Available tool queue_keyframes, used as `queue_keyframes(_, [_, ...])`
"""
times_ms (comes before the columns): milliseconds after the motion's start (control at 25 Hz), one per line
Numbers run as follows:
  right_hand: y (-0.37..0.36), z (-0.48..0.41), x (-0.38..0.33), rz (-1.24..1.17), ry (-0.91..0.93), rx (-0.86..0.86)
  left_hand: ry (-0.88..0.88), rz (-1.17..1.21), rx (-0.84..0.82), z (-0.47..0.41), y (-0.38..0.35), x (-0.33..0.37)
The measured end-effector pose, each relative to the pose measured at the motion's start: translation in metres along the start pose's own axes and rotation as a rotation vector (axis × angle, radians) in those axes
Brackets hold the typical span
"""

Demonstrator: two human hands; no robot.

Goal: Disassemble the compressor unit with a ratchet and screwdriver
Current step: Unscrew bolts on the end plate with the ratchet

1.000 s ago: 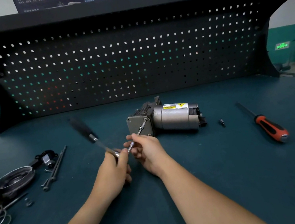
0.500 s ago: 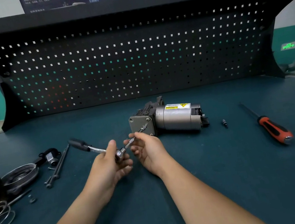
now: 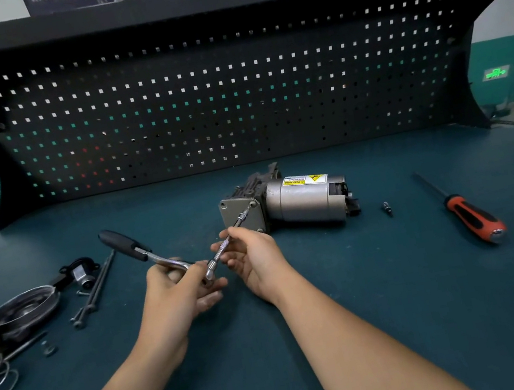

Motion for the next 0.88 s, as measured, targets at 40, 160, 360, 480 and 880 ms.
queue_keyframes(40, [0.000, 0.000, 0.000, 0.002, 0.003, 0.006, 0.007, 0.007, -0.008, 0.001, -0.001, 0.001])
queue_keyframes(160, [0.001, 0.000, -0.001, 0.005, 0.010, 0.023, 0.020, 0.025, -0.009, 0.001, -0.004, 0.001])
queue_keyframes(360, [0.002, -0.001, 0.000, 0.007, 0.008, 0.040, 0.025, 0.080, -0.028, -0.004, -0.003, -0.005])
queue_keyframes(480, [0.002, -0.002, 0.000, 0.004, 0.006, 0.047, -0.009, 0.053, -0.047, -0.004, -0.004, -0.008])
queue_keyframes(880, [0.000, 0.001, 0.000, -0.015, 0.030, 0.001, -0.546, -0.660, 0.122, 0.003, 0.002, 0.000])
Point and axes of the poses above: each hand's wrist, its own z-axis away from the middle knuckle, its own y-axis out of the back of the hand, x = y × z, the point moved 2 cm from there along -z, towards the middle knuckle, and after that the axes turned 11 degrees about y, right-handed, at the moved point
